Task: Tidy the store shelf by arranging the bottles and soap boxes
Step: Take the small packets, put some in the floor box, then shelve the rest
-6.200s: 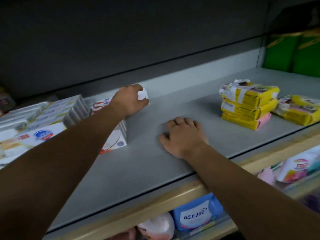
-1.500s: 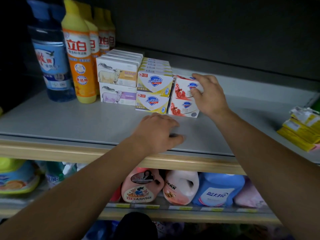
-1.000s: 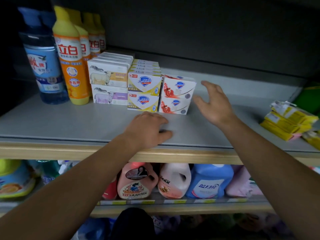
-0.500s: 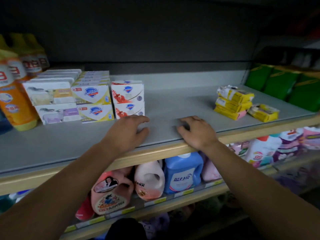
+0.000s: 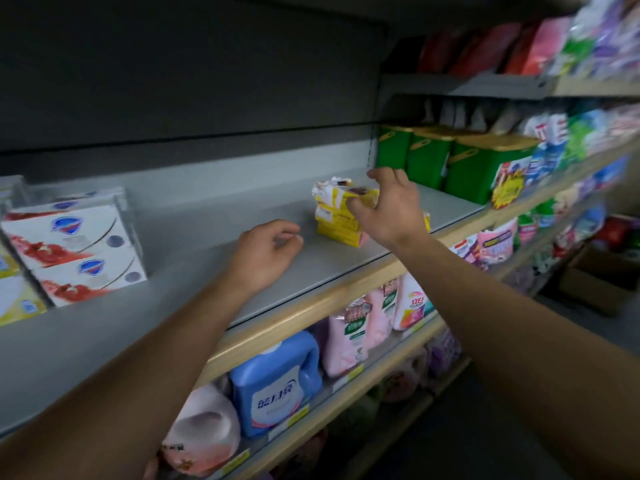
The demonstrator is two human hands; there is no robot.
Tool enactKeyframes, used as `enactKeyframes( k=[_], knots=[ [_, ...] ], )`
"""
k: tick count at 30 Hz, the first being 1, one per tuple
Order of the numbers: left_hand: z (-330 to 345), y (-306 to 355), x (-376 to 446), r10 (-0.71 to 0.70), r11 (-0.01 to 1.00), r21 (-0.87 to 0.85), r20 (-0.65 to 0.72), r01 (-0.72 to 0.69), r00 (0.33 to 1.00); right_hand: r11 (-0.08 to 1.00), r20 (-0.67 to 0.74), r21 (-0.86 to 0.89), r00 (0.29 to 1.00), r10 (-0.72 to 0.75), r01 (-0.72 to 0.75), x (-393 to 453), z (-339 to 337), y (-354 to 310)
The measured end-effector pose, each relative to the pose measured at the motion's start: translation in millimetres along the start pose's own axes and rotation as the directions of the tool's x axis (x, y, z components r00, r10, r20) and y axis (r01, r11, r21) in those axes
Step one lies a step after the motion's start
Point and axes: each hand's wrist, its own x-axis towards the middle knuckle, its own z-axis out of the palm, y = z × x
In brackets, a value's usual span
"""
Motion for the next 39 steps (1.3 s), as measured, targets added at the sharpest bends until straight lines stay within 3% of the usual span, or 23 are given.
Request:
enactKeyframes(
  k=[4,6,10,13,15,18,21,24,26,28,30,33,36,39],
  knots=[
    [13,-4,12,-0.086,0.964,-0.253,0.010,0.085,0.996,0.992,0.244,-0.027,0.961,0.127,-0.125,31,16,8],
    [11,-6,13,-0.121,0.925,-0.364,-0.002,0.112,0.993,0.991,0.281,-0.074,0.951,0.127,-0.110,40,24,11],
    [6,-2,14,-0.198,0.814,-0.551,0.037,0.185,0.979,0.999,0.148,-0.034,0.988,0.034,-0.029,38,22,10],
    [4,4,16,-0.299,0.589,-0.729,0.204,0.349,0.932,0.990,0.015,0.082,0.994,-0.112,0.111,17,18,-7],
    [2,5,17,-0.294,0.454,-0.776,0.333,0.437,0.896,0.962,-0.049,0.145,0.973,-0.227,0.232,-1,19,-26],
    [3,7,14,-0.224,0.331,-0.843,0.365,0.423,0.904,0.928,0.014,0.150,0.938,-0.347,0.341,-25,31,-49],
    [3,3,13,-0.306,0.383,-0.846,0.263,0.371,0.915,0.934,0.150,0.189,0.931,-0.333,0.304,-40,38,-47],
    [1,-3,12,-0.352,0.480,-0.797,0.207,0.366,0.913,0.949,-0.036,0.212,0.972,-0.231,0.234,-38,28,-19],
    [3,-4,12,-0.322,0.547,-0.771,0.166,0.326,0.932,0.973,-0.174,0.212,0.983,-0.055,0.092,-25,15,10],
    [7,-4,15,-0.294,0.605,-0.747,0.113,0.276,0.949,0.983,-0.185,0.152,0.974,0.134,-0.107,-8,7,41],
    [11,-6,17,-0.277,0.642,-0.725,0.085,0.250,0.957,0.953,-0.123,0.030,0.945,0.303,-0.301,8,3,68],
    [13,-11,18,-0.243,0.682,-0.691,0.098,0.242,0.965,0.844,0.002,-0.082,0.847,0.532,-0.530,25,4,92],
    [14,-15,17,-0.211,0.714,-0.663,0.100,0.223,0.972,0.785,0.166,-0.165,0.768,0.619,-0.597,37,8,98],
    [15,-18,18,-0.199,0.740,-0.637,0.099,0.215,0.975,0.788,0.220,-0.018,0.766,0.604,-0.616,40,14,100]
  ],
)
